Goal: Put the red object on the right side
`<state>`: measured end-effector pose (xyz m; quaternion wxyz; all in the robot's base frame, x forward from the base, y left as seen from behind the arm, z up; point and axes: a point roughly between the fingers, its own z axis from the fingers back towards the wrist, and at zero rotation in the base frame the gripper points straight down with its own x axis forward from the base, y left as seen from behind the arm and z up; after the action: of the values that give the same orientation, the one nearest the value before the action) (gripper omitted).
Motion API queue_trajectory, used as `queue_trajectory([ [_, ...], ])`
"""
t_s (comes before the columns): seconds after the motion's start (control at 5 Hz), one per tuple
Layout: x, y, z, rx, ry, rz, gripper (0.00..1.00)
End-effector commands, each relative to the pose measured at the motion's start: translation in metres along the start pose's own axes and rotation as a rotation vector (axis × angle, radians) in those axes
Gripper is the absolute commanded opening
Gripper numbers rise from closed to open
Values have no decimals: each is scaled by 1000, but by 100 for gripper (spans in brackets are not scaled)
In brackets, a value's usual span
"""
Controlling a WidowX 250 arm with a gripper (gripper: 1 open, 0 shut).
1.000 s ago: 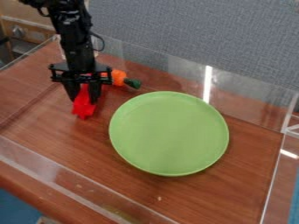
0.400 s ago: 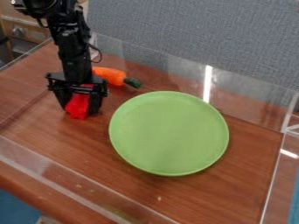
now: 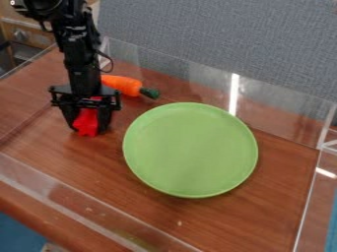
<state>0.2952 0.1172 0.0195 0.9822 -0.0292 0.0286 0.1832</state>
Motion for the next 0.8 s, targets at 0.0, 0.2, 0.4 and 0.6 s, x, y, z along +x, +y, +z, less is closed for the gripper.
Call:
queue_trajectory([
  [0.0, -2, -8, 12, -9, -28, 60, 0],
  [0.2, -4, -12, 14, -12, -36, 104, 0],
  [0.4, -5, -14, 16, -11, -45, 153, 0],
  [0.6, -7, -20, 28, -6, -50, 87, 100],
])
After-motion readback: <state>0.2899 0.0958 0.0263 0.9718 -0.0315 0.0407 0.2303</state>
